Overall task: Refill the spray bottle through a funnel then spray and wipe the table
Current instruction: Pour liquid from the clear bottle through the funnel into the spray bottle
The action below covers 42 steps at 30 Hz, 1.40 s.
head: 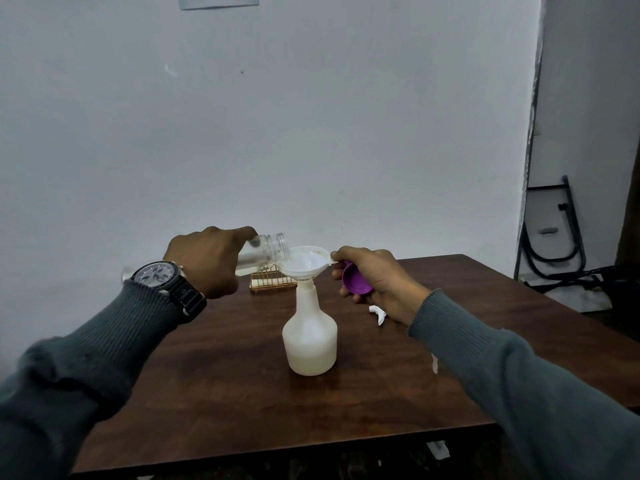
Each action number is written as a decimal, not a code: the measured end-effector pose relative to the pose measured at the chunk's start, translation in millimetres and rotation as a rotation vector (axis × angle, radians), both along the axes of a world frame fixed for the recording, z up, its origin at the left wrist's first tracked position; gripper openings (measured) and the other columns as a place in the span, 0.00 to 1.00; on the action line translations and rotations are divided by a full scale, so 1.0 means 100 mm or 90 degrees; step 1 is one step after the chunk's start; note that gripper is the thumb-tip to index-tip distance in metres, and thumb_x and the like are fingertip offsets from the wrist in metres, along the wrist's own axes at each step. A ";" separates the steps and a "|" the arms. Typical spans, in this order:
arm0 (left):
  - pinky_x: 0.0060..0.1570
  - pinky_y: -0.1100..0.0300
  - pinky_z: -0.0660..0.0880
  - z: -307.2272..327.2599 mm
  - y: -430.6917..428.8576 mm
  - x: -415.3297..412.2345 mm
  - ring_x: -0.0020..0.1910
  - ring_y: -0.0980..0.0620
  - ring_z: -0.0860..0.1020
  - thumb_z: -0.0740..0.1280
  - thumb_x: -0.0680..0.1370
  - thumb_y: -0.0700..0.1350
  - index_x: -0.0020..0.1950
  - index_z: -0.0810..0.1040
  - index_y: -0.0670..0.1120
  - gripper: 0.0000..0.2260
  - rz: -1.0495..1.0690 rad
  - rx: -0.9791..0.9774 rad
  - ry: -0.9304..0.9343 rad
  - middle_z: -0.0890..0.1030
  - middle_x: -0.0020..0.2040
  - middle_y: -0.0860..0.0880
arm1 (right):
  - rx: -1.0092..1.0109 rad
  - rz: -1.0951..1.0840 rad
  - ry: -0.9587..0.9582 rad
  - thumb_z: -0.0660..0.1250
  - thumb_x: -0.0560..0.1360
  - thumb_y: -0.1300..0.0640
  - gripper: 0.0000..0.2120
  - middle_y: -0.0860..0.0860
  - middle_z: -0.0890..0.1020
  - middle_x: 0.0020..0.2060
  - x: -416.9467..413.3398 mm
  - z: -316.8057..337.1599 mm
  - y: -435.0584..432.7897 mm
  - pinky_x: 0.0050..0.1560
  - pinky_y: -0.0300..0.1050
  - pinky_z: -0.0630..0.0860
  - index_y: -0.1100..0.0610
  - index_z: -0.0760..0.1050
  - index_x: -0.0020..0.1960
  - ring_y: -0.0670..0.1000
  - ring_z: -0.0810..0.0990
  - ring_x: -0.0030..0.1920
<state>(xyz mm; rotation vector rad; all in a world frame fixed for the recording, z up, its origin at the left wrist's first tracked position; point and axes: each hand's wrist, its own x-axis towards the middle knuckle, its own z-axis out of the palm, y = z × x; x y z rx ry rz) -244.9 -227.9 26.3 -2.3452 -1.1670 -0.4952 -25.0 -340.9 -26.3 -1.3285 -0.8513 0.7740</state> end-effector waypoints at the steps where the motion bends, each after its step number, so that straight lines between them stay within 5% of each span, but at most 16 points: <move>1: 0.30 0.62 0.65 0.00 0.00 0.00 0.41 0.50 0.78 0.69 0.72 0.43 0.70 0.67 0.64 0.30 0.001 0.001 0.000 0.78 0.45 0.54 | 0.000 0.000 0.001 0.73 0.75 0.55 0.08 0.53 0.84 0.33 0.00 0.00 0.00 0.26 0.40 0.70 0.61 0.81 0.46 0.53 0.78 0.27; 35: 0.31 0.61 0.65 -0.01 -0.03 0.02 0.40 0.51 0.75 0.68 0.73 0.43 0.71 0.66 0.63 0.29 0.008 0.010 -0.017 0.74 0.44 0.56 | -0.001 -0.008 0.005 0.73 0.76 0.56 0.10 0.54 0.85 0.34 0.02 0.00 0.01 0.26 0.42 0.70 0.63 0.82 0.51 0.54 0.78 0.27; 42: 0.35 0.59 0.67 0.01 -0.05 0.00 0.42 0.49 0.75 0.67 0.72 0.42 0.71 0.66 0.63 0.30 0.016 0.009 -0.011 0.80 0.53 0.53 | -0.008 -0.010 -0.010 0.73 0.75 0.56 0.09 0.53 0.85 0.33 0.01 0.02 0.03 0.25 0.40 0.69 0.62 0.82 0.48 0.53 0.78 0.26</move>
